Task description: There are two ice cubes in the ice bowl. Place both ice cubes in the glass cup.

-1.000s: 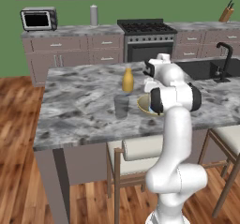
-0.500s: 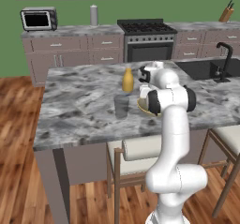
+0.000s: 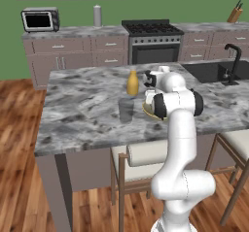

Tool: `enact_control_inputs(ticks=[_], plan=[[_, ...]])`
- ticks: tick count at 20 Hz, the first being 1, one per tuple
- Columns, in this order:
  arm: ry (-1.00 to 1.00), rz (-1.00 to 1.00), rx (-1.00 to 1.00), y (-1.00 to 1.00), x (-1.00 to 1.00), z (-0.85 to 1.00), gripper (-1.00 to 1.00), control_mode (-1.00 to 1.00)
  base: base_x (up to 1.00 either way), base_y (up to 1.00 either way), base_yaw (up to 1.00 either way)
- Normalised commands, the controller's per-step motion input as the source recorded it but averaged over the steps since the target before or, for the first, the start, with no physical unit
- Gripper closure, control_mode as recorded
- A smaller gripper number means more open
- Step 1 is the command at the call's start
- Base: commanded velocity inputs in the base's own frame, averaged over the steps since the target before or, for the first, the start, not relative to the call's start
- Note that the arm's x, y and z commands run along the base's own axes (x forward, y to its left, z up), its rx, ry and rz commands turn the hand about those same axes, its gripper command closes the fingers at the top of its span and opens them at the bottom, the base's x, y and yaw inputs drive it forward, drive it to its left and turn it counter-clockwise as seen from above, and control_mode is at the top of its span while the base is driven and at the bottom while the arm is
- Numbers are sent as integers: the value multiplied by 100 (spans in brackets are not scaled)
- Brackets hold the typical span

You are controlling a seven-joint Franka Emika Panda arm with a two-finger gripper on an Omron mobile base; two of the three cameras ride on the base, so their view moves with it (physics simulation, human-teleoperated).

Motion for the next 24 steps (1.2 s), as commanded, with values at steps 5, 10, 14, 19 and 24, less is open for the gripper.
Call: enact_control_inputs(ticks=[5, 10, 14, 19, 24], plan=[[0, 0, -1, 3, 9, -22, -100, -100, 0, 0, 0], [0, 0, -4, 8, 2, -35, 100, -100, 0, 0, 0], [-1, 0, 0, 0, -3, 0, 100, -100, 0, 0, 0], [-21, 0, 0, 0, -45, 56, 100, -100, 0, 0, 0], [-26, 0, 0, 9, -54, 100, 100, -100, 0, 0, 0]])
